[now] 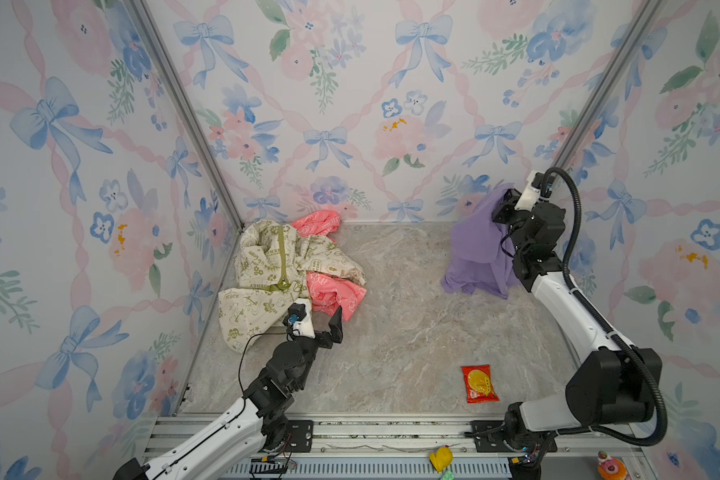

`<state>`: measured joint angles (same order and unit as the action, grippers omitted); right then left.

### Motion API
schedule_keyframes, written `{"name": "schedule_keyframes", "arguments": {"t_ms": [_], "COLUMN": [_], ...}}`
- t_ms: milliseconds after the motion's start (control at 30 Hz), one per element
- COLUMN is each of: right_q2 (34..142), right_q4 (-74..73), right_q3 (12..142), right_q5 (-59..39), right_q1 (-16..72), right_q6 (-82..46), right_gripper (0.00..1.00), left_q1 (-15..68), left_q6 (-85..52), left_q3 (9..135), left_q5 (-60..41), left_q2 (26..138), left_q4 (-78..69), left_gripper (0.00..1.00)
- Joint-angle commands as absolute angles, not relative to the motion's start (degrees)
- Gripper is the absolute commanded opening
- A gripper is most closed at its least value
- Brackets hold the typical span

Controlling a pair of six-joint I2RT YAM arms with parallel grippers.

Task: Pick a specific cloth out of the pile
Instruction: 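Carry the lavender cloth away from the pile and lower it with the right gripper, then open the right gripper and draw it back from the lavender cloth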

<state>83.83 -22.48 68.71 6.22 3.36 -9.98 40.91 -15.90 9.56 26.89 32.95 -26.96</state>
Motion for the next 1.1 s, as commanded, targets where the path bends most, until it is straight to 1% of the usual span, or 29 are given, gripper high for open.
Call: {"name": "schedule_keyframes", "arguments": {"t_ms": [0,167,367,500,633,767,867,1000,1067], "right_q2": [85.3,89.3,94.5,99.0,102.0,100.8,99.5,95.2,91.1], "right_q4": [-23.8,-20.9,-15.4,-14.6,-12.0,-12.4,-11.1,-11.5,-11.6], "right_q3": [61.1,52.8,49.5,50.4,52.1,51.0,51.1,49.2,48.2], "right_q5": [7.4,8.6,7.2,-2.2,-6.7,-6.1,-6.0,-4.8,-3.6], "right_q1": [2.7,1.3,-0.7,-4.0,-6.2,-6.4,-6.4,-6.4,-6.4], "right_q6": [-14.0,-22.6,-30.9,-34.5,-37.9,-38.3,-38.5,-39.0,-39.0], "right_gripper": [0.07,0.09,0.13,0.24,0.3,0.38,0.46,0.58,0.65], "left_q1": [41.0,41.0,40.8,40.6,40.4,40.3,40.2,40.1,40.1], "left_q6": [-17.2,-17.8,-18.3,-18.6,-19.4,-19.6,-19.7,-20.1,-20.1], "left_q3": [9.5,9.4,9.1,8.7,8.1,8.0,7.8,7.6,7.5], "left_q5": [28.2,28.1,28.4,28.8,29.4,29.5,29.8,30.1,30.7], "left_q2": [32.8,33.8,34.0,34.0,33.8,33.3,32.9,32.4,32.0], "left_q4": [-27.5,-27.9,-28.4,-28.4,-28.4,-28.4,-28.3,-28.3,-28.3], "left_gripper": [0.98,0.98,0.98,0.98,0.98,0.98,0.98,0.98,0.98]}}
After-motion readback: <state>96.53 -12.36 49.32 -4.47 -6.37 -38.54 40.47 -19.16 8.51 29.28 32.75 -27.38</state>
